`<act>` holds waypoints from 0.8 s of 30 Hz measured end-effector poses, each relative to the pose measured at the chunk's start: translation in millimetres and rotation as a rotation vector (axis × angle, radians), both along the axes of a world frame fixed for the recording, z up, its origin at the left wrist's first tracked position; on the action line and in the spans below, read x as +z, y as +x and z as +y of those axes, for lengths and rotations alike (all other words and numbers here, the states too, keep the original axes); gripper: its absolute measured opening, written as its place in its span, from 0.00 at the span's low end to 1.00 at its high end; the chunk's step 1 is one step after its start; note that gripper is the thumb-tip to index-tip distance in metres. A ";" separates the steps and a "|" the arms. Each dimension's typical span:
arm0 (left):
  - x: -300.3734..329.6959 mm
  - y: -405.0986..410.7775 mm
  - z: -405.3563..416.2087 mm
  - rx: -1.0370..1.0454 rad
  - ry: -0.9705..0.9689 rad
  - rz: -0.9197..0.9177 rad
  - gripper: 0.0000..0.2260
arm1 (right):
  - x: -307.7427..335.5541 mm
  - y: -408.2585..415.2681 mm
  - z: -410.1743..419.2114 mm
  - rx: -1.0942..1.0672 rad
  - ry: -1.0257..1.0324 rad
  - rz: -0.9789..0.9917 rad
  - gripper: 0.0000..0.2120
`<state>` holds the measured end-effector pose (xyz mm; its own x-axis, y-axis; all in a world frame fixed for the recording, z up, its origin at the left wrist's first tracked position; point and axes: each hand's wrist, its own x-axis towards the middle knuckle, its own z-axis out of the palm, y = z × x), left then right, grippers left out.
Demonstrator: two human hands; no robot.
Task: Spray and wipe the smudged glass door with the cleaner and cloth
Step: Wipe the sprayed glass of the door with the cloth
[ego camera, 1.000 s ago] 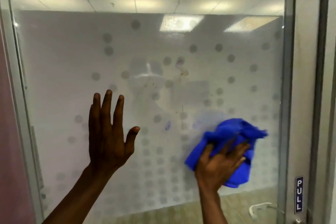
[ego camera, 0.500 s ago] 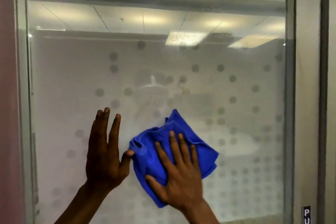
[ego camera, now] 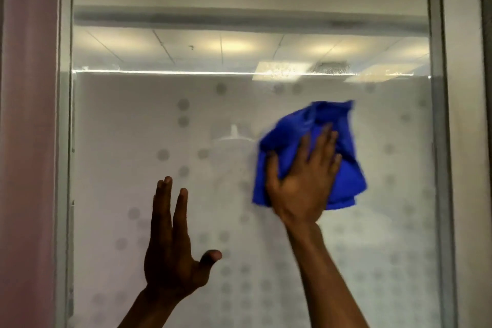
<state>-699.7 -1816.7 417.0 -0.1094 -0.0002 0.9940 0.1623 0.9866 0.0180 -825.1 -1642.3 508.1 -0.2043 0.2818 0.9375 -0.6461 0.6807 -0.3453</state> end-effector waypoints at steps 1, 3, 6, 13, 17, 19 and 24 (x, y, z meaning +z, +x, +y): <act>0.3 0.7 1.3 -0.028 0.006 0.016 0.45 | -6.4 13.0 -13.7 0.041 0.118 0.034 0.37; 2.1 2.6 4.6 -0.096 0.036 0.048 0.45 | -30.2 34.0 -34.6 0.108 0.373 0.103 0.37; 6.7 8.1 5.0 -0.126 0.070 0.028 0.43 | -79.7 30.2 -31.7 0.142 0.606 0.156 0.37; 40.6 17.5 -29.9 0.193 -0.050 -0.085 0.43 | -47.6 -16.1 38.6 -0.026 0.027 -0.165 0.38; 35.1 13.0 -26.6 0.081 -0.065 -0.022 0.42 | 11.1 13.1 -13.6 0.028 0.088 -0.076 0.39; 34.4 14.9 -29.4 -0.024 -0.047 0.028 0.43 | 5.9 39.0 -50.5 0.069 0.272 0.030 0.41; 37.7 30.6 -37.5 -0.201 0.126 0.144 0.42 | -99.7 69.8 -93.0 0.195 0.659 0.203 0.37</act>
<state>-669.1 -1854.1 454.7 0.0222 -0.1177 0.9928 0.3646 0.9256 0.1016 -755.2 -1735.3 408.4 0.0037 -0.3796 0.9251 -0.7854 0.5715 0.2377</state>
